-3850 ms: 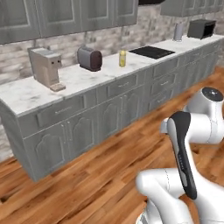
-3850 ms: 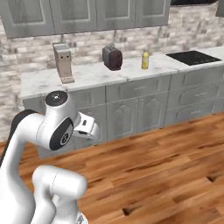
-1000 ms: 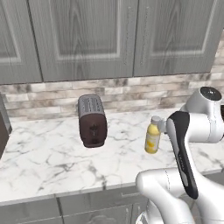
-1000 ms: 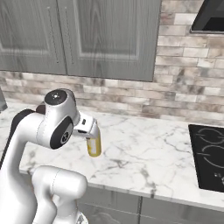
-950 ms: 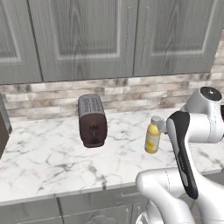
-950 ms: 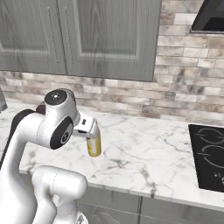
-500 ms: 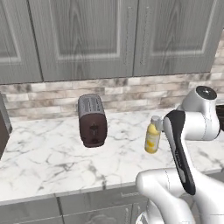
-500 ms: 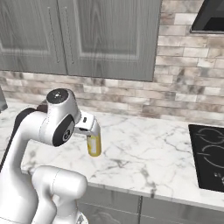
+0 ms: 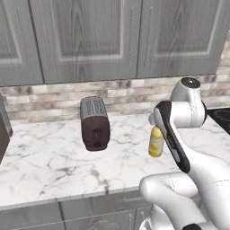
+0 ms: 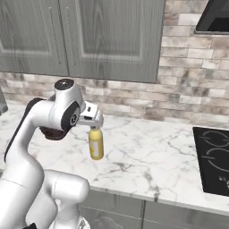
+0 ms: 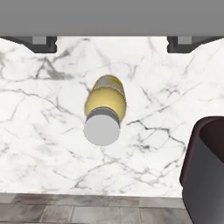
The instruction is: Place the drinks on the dining counter in a tight cluster.
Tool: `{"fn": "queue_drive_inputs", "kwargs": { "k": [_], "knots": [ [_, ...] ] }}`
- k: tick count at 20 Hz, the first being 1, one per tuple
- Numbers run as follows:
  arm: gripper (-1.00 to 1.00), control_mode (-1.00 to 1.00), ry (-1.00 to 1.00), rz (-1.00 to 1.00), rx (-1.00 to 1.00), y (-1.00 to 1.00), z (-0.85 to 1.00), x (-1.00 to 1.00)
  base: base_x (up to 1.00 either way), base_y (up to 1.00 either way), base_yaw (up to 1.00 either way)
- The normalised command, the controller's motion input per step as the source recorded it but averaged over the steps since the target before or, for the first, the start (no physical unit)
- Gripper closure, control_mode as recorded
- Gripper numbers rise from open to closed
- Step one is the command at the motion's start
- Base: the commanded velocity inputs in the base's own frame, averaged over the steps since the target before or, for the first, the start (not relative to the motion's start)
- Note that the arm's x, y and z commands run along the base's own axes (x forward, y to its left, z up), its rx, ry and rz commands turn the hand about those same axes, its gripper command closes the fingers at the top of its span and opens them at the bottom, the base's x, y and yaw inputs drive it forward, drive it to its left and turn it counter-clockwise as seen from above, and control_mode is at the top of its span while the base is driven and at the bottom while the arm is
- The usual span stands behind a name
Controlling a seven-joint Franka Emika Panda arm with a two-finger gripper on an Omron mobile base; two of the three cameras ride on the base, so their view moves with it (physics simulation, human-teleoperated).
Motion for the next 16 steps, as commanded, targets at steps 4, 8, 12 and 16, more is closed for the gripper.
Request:
{"fn": "queue_drive_inputs", "kwargs": {
  "k": [4, 8, 12, 16],
  "knots": [
    [-1.0, -1.0, 0.03, 0.03, 0.0, -0.12, -0.04, 0.82, 0.0, 0.0, 0.0],
    [-1.0, -1.0, 0.04, 0.03, 0.0, -0.16, -0.02, 0.8, 0.0, 0.0, 0.0],
    [-1.0, -1.0, 0.0, 0.01, 0.0, -0.06, -0.03, 0.28, 0.0, 0.0, 0.0],
    [-1.0, -1.0, 0.0, 0.0, 0.0, 0.0, -0.21, 0.0, 0.0, 0.0, 0.0]
  ]
}}
